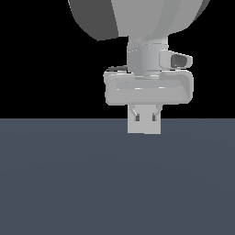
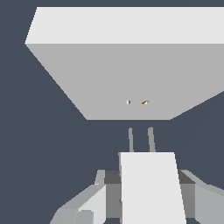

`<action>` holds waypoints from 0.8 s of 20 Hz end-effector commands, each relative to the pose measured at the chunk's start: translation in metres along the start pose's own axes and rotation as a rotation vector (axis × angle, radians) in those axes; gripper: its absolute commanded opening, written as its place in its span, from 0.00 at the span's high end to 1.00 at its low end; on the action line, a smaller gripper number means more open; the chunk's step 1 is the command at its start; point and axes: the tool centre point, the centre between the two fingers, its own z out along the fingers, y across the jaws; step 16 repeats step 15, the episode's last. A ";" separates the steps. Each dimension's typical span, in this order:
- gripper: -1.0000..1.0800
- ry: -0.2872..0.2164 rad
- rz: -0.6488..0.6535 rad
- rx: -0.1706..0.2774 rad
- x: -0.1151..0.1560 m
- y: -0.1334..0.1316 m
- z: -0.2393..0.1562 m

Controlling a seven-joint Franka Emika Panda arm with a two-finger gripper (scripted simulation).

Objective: Plug the charger into the wall socket.

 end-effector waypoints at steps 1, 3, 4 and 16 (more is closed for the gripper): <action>1.00 0.000 0.000 0.000 0.008 0.000 0.003; 1.00 0.000 0.000 0.000 0.016 0.000 0.005; 1.00 0.000 0.000 0.000 0.019 0.000 0.006; 1.00 0.000 -0.001 0.000 0.035 0.000 0.012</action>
